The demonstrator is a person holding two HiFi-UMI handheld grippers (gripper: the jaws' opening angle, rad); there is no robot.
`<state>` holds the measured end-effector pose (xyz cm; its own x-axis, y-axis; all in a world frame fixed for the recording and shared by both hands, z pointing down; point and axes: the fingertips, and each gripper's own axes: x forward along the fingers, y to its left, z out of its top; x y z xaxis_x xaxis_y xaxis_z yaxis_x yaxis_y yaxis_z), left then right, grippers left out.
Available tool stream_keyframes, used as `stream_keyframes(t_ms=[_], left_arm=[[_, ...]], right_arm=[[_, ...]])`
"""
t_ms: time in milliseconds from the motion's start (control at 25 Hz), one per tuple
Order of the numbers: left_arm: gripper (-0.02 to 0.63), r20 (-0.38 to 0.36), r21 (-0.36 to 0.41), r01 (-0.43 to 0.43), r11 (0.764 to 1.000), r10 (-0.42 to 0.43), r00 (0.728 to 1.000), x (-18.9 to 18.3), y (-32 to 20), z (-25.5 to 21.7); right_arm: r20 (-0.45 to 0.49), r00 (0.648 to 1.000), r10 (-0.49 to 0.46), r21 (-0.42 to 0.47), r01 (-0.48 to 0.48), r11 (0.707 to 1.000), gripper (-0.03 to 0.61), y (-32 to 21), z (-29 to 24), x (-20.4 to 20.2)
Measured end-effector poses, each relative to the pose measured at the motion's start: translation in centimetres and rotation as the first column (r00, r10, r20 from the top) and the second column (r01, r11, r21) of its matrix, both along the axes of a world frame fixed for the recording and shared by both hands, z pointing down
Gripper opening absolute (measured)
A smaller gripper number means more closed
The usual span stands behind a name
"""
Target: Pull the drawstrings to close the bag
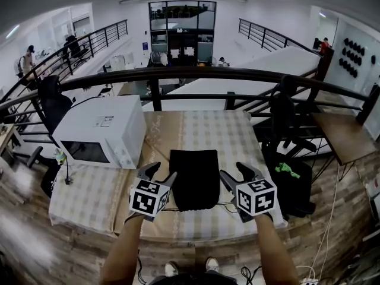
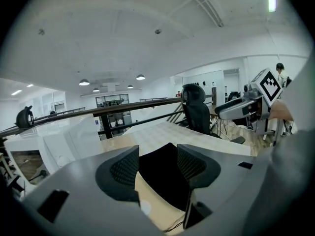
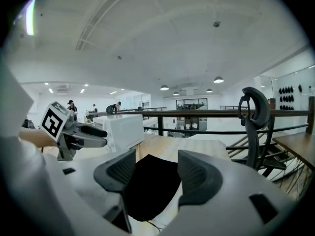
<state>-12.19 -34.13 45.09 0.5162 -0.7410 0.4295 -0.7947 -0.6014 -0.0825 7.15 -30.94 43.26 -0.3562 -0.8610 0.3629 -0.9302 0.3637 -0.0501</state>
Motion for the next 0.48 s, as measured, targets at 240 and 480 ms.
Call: stream_keyframes(t_ms=[240, 480], left_arm=[[0.241, 0.030, -0.035, -0.027, 0.999, 0.028, 0.999, 0.2, 0.7, 2.1], [0.241, 0.062, -0.091, -0.076, 0.993, 0.082, 0.995, 0.7, 1.7, 4.7]], right_arm=[[-0.031, 0.998, -0.051, -0.053, 0.049, 0.997, 0.267, 0.4, 2.5, -0.4], [-0.075, 0.990, -0.117, -0.129, 0.107, 0.986, 0.267, 0.9, 5.6, -0.7]])
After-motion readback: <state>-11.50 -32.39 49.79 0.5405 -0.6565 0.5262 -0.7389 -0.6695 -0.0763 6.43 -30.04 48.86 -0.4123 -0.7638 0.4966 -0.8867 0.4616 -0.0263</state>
